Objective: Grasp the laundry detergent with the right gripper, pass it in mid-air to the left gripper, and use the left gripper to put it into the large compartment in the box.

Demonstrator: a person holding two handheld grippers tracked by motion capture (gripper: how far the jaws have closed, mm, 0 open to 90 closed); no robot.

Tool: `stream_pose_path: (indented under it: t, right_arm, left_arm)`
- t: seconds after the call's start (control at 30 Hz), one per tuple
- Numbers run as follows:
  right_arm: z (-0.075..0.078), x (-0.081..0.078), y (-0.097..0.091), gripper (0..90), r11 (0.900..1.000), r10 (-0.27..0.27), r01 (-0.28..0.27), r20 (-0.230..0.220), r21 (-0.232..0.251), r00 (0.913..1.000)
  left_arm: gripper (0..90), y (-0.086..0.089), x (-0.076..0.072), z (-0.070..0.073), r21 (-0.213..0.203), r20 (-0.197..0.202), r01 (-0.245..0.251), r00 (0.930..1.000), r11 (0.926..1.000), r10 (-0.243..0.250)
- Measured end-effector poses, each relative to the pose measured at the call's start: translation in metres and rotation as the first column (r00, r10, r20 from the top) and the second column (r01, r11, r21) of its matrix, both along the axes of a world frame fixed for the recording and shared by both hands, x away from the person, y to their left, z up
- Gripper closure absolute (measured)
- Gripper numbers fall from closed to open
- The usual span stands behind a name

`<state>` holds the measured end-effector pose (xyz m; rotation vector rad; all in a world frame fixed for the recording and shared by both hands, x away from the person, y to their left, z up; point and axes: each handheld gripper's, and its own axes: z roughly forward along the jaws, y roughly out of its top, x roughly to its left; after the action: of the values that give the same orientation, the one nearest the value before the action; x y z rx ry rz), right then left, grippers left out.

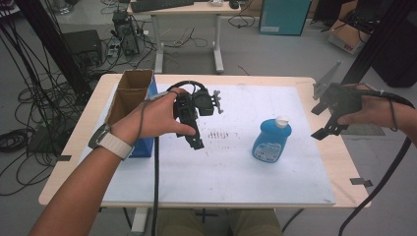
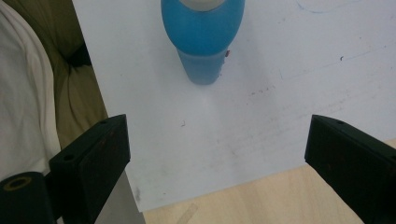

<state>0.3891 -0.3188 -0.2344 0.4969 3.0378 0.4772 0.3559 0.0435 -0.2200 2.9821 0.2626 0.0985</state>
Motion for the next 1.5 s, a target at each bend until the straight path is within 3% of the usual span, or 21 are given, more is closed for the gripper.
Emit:
stream_pose_path:
  t: [0.23,0.63,0.67,0.8,0.83,1.5]
  right_arm:
    - [-0.009,-0.002,-0.001,6.4,0.9998,-0.002,0.002,0.010,0.020,0.9999]
    - [-0.027,-0.003,-0.003,5.0,0.9976,-0.018,0.017,0.009,0.067,0.9998]
    - [-0.028,-0.004,-0.004,5.1,0.9971,-0.018,0.017,0.013,0.074,0.9998]
    - [-0.033,-0.005,-0.006,5.1,0.9953,-0.024,0.022,0.021,0.095,0.9995]
    - [-0.034,-0.005,-0.006,5.1,0.9948,-0.029,0.027,0.022,0.098,0.9993]
    - [-0.056,-0.008,-0.009,5.5,0.9789,-0.062,0.047,0.071,0.199,0.9955]
  left_arm:
    - [8.9,0.000,0.001,-0.004,-0.015,-0.006,-0.011,0.9999,0.9998,0.011]
    - [8.9,0.000,0.003,-0.008,-0.002,-0.011,-0.002,0.9999,1.0000,0.002]
    - [8.9,-0.001,-0.001,-0.011,-0.052,-0.017,-0.062,0.9980,0.9967,0.061]
    - [8.9,0.000,0.000,-0.011,-0.043,-0.024,-0.056,0.9982,0.9975,0.055]
    - [8.9,0.000,0.004,-0.009,-0.004,-0.011,-0.006,0.9999,1.0000,0.006]
    - [8.9,0.001,0.005,-0.011,-0.013,-0.015,-0.022,0.9996,0.9997,0.022]
